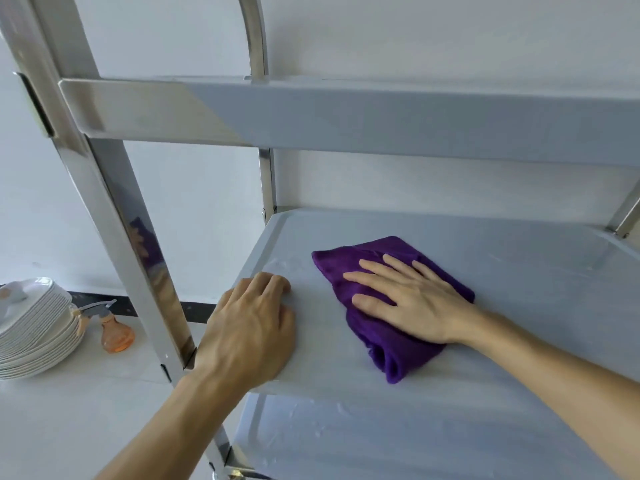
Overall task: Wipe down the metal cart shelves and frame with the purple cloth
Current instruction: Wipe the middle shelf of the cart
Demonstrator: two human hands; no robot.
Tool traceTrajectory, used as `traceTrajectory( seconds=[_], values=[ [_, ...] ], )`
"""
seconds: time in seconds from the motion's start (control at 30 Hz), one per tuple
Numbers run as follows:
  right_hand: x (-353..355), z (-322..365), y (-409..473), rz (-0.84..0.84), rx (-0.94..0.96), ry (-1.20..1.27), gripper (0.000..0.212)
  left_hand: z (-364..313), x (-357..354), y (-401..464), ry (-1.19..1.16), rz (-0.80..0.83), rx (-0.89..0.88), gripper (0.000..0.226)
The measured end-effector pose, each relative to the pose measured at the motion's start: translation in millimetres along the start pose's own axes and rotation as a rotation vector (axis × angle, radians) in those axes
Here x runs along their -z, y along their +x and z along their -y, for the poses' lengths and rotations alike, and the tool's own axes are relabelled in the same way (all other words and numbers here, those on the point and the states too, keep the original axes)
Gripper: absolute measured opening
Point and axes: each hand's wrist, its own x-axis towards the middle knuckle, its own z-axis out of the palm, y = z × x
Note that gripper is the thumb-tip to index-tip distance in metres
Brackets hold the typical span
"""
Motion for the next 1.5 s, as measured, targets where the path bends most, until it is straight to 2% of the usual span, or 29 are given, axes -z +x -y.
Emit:
traceTrajectory(
  seconds=[0.2, 0.27, 0.37, 0.5, 0.63, 0.73, 0.83, 0.9, 1.07, 1.2, 1.27, 1.37, 1.5],
  values=[
    [30, -89, 21, -0.024, -0.337, -0.016, 0.084, -1, -3, 2, 0.003, -0.040, -0.054, 0.031],
    [33, -99, 46, -0.019, -0.440, -0.014, 0.075, -2, -2, 0, -0.025, -0.062, -0.073, 0.032],
    [29, -81, 89, -0.028, -0.475, -0.025, 0.071, -4, 1, -3, -0.108, -0.119, -0.100, 0.042],
    [14, -7, 134, -0.007, -0.326, -0.024, 0.072, -4, 3, -7, -0.193, -0.165, -0.095, 0.039],
    [-1, 68, 139, 0.028, -0.029, -0.016, 0.071, -6, 6, -8, -0.285, -0.250, -0.061, 0.039],
    [-10, 84, 112, 0.052, 0.244, -0.021, 0.071, -4, 7, -9, -0.298, -0.293, -0.031, 0.041],
    [-13, 63, 84, 0.042, 0.426, -0.040, 0.057, -4, 6, -9, -0.267, -0.289, 0.004, 0.040],
    [-5, 40, 80, 0.053, 0.407, -0.048, 0.057, -5, 3, -9, -0.237, -0.274, 0.040, 0.038],
    [17, -7, 117, 0.044, 0.103, -0.084, 0.060, -8, 5, -10, -0.198, -0.276, 0.112, 0.033],
    [13, 19, 148, 0.040, -0.113, -0.058, 0.061, -10, 6, -10, -0.223, -0.278, 0.127, 0.035],
    [5, 54, 151, 0.050, -0.056, -0.067, 0.062, -8, 4, -10, -0.206, -0.293, 0.114, 0.039],
    [-4, 89, 135, 0.066, 0.180, -0.042, 0.058, -6, 5, -10, -0.193, -0.303, 0.110, 0.041],
    [-8, 74, 91, 0.075, 0.406, -0.083, 0.056, -7, 7, -10, -0.183, -0.299, 0.096, 0.042]
  ],
)
